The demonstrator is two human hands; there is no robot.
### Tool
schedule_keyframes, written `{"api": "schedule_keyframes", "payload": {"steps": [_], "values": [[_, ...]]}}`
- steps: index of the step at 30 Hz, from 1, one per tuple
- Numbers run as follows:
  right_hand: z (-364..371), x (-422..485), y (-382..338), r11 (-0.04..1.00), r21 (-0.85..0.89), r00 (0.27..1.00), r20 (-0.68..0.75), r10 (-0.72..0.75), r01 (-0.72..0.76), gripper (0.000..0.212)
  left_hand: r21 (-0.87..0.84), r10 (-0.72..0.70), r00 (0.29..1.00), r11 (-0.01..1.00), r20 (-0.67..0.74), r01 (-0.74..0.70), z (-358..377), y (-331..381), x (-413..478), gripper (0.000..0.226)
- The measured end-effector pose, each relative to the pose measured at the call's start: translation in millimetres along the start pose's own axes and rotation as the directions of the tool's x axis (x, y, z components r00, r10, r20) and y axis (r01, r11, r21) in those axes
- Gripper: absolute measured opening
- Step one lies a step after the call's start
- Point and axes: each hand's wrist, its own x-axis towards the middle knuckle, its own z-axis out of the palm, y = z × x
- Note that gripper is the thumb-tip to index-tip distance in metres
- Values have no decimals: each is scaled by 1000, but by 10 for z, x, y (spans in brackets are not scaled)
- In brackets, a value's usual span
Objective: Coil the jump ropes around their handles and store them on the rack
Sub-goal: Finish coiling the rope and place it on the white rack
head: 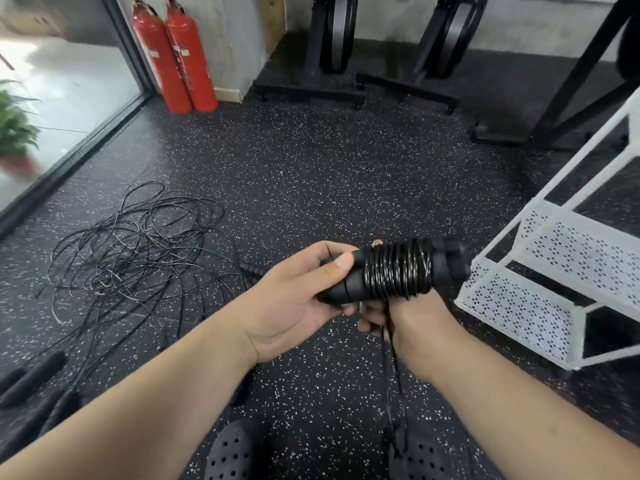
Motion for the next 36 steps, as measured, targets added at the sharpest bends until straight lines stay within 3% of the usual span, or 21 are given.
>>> {"api": "schedule_keyframes", "payload": {"steps": [6,9,14,18,23,25,27,30,33,36], "values": [[131,29,126,977,58,979,17,202,-203,24,9,40,968,999,-246,-39,77,-173,75,32],[174,-47,154,977,26,977,10,212,-212,29,101,85,926,994,-369,-51,59,-233,123,26],[234,-195,183,976,-195,975,180,131,-96,42,411,236,814,912,-531,5,-67,-190,181,17],[157,-193,128,948,-318,962,257,96,-10,35,610,360,756,790,-547,66,-129,-97,188,15],[37,-161,9,895,-446,978,194,74,21,42,744,426,752,656,-503,127,-141,-62,174,16],[-6,-157,-21,712,-678,978,199,-61,183,41,760,445,736,634,-510,143,-144,-46,169,15],[-39,-178,-30,415,-844,936,259,-237,339,33,772,449,727,610,-520,176,-173,-21,168,16],[-53,-206,-44,73,-925,876,325,-355,372,25,782,434,723,576,-538,236,-212,-7,179,17],[-66,-207,-60,-81,-941,878,336,-341,329,31,788,423,727,556,-542,264,-215,-19,176,18],[-75,-211,-66,-101,-936,883,351,-311,337,32,811,430,734,513,-526,281,-216,-12,176,17]]}}
